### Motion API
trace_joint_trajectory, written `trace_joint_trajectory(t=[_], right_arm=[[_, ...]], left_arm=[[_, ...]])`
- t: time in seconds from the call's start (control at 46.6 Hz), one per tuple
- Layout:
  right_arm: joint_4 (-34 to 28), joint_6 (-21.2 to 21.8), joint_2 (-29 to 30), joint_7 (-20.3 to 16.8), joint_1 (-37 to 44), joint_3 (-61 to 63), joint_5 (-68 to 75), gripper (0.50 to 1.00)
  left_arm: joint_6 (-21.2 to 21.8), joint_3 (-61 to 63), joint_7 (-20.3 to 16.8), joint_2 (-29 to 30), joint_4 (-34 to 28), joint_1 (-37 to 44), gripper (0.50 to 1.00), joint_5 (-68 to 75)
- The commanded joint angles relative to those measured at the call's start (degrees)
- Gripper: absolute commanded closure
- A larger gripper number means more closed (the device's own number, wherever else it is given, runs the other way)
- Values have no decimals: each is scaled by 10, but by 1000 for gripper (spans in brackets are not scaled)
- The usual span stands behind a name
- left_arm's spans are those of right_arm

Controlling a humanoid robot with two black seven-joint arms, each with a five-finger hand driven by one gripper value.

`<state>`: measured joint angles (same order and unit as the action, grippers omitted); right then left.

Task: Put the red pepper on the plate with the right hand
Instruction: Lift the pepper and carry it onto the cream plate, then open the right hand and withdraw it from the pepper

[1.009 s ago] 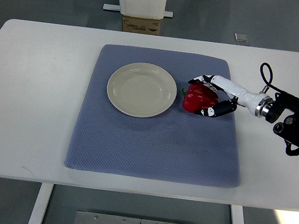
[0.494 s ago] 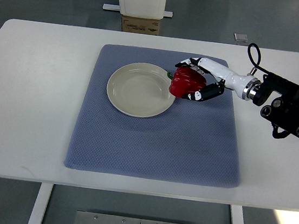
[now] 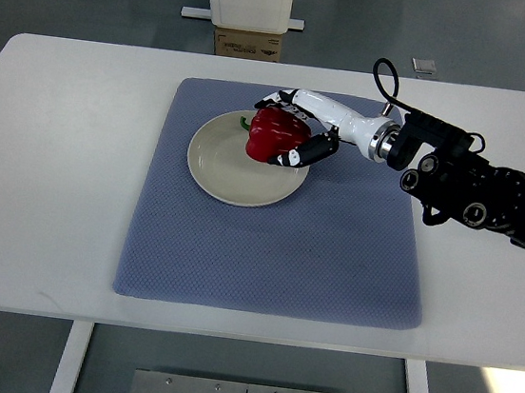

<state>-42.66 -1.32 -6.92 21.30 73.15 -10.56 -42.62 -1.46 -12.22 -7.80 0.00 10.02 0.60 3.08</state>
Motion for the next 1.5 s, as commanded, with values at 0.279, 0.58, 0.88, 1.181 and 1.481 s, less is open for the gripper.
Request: trace_joint_trajectory(t=[0.279, 0.58, 0.88, 1.181, 1.481], right_arm=[[12, 2, 59, -62, 8, 19, 1, 1000], [46, 1, 69, -113, 1, 41, 1, 1000], [45, 1, 69, -133, -11, 59, 1, 1000], [45, 0, 69, -132, -27, 59, 2, 1000], [45, 0, 69, -128, -38, 56, 0, 1000]], left_arm=[[0, 0, 1, 0, 0, 0, 500, 0], [0, 0, 0, 0, 0, 0, 500, 0], [0, 0, 0, 0, 0, 0, 500, 0], [0, 0, 1, 0, 0, 1, 500, 0], [0, 0, 0, 0, 0, 1, 500, 0]])
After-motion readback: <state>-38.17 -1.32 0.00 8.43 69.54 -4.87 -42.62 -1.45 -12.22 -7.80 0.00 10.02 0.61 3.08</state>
